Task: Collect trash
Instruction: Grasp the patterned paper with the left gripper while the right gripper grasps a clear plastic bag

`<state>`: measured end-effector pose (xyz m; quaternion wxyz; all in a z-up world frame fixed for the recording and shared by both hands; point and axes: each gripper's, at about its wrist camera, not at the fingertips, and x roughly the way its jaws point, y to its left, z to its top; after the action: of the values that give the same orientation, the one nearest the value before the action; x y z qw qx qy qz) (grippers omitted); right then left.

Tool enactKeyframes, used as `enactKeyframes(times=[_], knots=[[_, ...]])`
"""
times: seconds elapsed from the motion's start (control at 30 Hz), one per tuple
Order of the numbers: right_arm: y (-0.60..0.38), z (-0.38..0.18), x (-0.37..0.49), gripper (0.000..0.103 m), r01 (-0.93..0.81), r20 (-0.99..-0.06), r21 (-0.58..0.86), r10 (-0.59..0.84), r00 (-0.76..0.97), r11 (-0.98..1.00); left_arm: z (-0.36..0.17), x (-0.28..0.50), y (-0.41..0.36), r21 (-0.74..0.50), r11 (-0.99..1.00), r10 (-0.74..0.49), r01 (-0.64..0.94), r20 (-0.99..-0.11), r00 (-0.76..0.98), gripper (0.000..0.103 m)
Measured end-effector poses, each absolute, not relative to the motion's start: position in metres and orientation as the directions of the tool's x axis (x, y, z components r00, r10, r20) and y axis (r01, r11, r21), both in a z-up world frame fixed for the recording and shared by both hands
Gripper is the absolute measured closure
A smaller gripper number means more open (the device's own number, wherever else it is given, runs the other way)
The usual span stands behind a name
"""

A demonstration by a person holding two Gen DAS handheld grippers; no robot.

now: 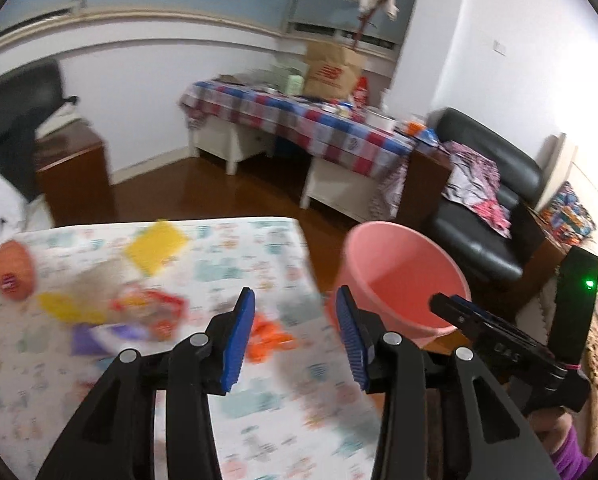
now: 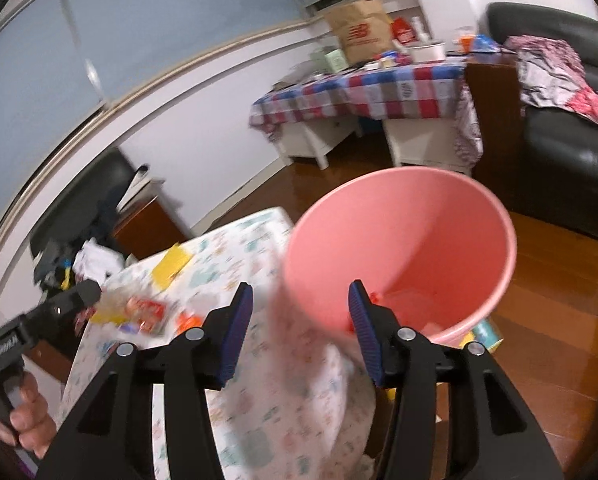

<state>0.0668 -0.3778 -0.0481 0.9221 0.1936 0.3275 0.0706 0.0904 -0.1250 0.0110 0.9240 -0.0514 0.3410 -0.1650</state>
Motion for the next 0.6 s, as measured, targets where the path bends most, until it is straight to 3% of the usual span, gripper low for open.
enactKeyframes(times=[0.23,0.33,0.6], knots=[[-0.329,-0.042,0.057,0.051,-0.111,-0.590,0.382,0.334,0.735,0.917,0.010,0.058,-0.036,-0.182,0.977,-0.201,0.110,-0.622,0.757,0.056],[-0.311,-0.042,0.057,0.044,-0.151,-0.598,0.384,0.370,0.711,0.911,0.004,0.046,-0.001,-0.166,0.985,-0.139,0.041,-0.639,0.757,0.057],[-0.268,-0.053,0.051,0.044,-0.257,-0.643,0.396,0.466,0.608,0.882,-0.024,0.022,0.025,-0.161,0.986,-0.150,0.051,-0.697,0.701,0.057]])
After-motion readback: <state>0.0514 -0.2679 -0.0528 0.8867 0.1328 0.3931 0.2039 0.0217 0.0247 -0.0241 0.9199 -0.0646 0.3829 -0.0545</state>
